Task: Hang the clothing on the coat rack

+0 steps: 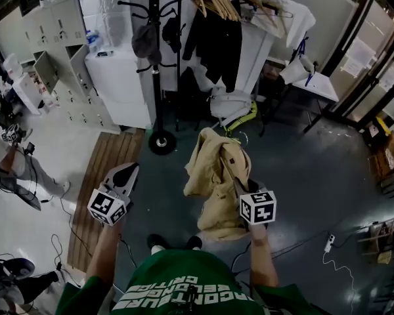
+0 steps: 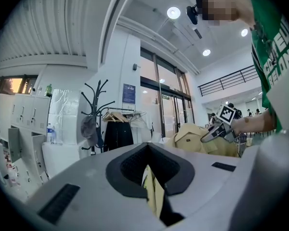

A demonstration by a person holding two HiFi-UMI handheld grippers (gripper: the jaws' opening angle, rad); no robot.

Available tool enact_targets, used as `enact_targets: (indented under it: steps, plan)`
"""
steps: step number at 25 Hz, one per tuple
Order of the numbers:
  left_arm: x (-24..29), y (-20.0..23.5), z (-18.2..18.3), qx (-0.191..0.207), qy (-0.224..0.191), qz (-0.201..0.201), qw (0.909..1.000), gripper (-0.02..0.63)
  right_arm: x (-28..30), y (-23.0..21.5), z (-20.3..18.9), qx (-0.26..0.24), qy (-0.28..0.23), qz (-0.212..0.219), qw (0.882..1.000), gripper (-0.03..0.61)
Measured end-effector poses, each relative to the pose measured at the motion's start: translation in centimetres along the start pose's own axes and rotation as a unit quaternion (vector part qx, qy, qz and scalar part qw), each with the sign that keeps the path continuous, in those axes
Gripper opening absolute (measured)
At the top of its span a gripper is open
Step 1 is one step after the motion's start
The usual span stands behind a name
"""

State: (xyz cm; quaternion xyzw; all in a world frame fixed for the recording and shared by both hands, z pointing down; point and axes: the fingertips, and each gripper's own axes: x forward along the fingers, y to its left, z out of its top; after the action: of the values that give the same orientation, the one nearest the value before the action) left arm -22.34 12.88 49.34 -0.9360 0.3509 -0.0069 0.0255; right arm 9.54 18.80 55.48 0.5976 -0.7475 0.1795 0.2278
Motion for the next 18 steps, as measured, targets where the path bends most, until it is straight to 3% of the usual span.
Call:
enact_targets:
  steps: [18]
  plan:
    - [5.3,-5.7,-0.7,-0.011,-0.003,0.0,0.9999,0.003,-0.5,-4.8,1.3,-0.025,-0.016,0.026,0.999,0.072]
